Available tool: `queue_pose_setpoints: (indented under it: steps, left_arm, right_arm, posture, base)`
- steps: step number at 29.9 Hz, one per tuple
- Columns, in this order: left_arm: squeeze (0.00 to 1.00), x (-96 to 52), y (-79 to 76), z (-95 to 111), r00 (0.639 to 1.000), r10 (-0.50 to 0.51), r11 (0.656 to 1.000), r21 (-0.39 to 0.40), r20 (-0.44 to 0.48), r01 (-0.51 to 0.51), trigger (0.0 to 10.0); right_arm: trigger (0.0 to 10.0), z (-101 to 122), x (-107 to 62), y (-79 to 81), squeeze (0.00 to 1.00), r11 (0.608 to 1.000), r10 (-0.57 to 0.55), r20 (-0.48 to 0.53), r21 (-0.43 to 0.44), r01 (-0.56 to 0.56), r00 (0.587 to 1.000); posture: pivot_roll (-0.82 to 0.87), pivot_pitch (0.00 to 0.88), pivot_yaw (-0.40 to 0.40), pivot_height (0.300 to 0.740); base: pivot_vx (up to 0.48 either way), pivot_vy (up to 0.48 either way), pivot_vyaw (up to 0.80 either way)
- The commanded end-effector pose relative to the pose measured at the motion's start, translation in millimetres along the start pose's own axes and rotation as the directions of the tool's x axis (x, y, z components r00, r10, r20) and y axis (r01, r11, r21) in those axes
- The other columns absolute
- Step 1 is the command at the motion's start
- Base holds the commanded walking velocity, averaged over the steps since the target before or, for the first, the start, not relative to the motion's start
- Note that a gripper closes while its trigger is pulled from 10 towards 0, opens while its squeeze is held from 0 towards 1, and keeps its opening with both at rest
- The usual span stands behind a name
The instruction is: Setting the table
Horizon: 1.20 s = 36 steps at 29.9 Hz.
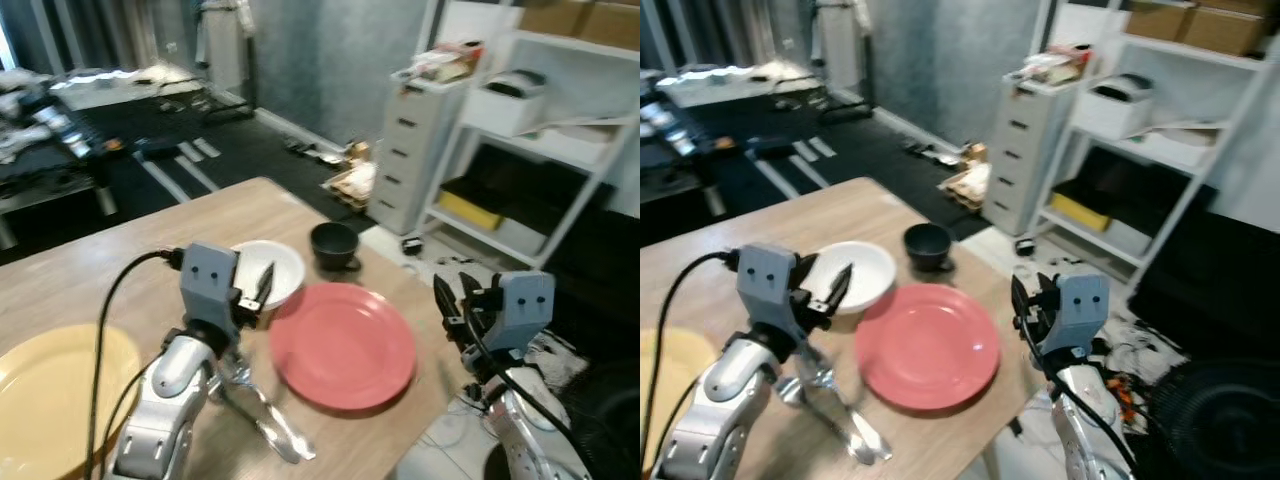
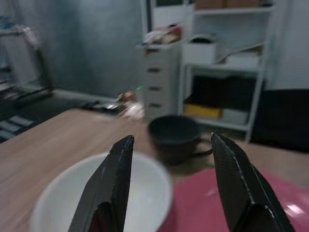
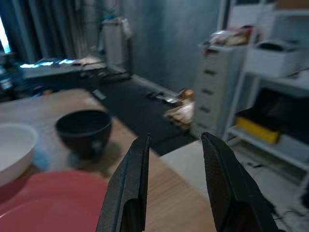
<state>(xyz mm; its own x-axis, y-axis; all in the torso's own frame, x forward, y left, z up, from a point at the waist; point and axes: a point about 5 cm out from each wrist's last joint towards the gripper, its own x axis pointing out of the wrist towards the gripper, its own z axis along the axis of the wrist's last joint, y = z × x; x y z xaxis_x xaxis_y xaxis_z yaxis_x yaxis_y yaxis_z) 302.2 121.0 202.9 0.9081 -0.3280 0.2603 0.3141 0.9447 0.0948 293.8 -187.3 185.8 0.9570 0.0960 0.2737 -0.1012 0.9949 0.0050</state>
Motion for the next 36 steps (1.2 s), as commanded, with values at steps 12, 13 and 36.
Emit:
queue_pose_setpoints:
  steps: [12, 13, 36]
  left_arm:
    - [0.00, -3.1, 3.2, -5.3, 1.000, 0.006, 1.000, 0.010, -0.025, -0.006, 10.0]
    - [0.00, -3.0, 3.1, -5.3, 1.000, 0.006, 1.000, 0.010, -0.025, -0.006, 10.0]
    - [0.00, -2.0, 2.0, -4.8, 1.000, 0.000, 1.000, 0.005, -0.023, 0.000, 10.0]
  right_arm:
    - [10.0, -5.0, -3.7, 2.6, 0.00, 1.000, -0.001, -0.021, 0.011, 0.001, 1.000]
    - [10.0, -5.0, -3.6, 2.5, 0.00, 1.000, -0.001, -0.021, 0.011, 0.001, 1.000]
    - [10.0, -5.1, -3.9, 2.6, 0.00, 1.000, -0.002, -0.025, 0.006, 0.002, 1.000]
  posture:
    - [0.00, 0.008, 0.054, 0.740]
    - [0.00, 0.008, 0.054, 0.740]
    - [0.00, 0.010, 0.055, 0.740]
  base:
    - [0.000, 0.000, -0.78]
    - [0.000, 0.000, -0.79]
    - [0.000, 0.000, -0.78]
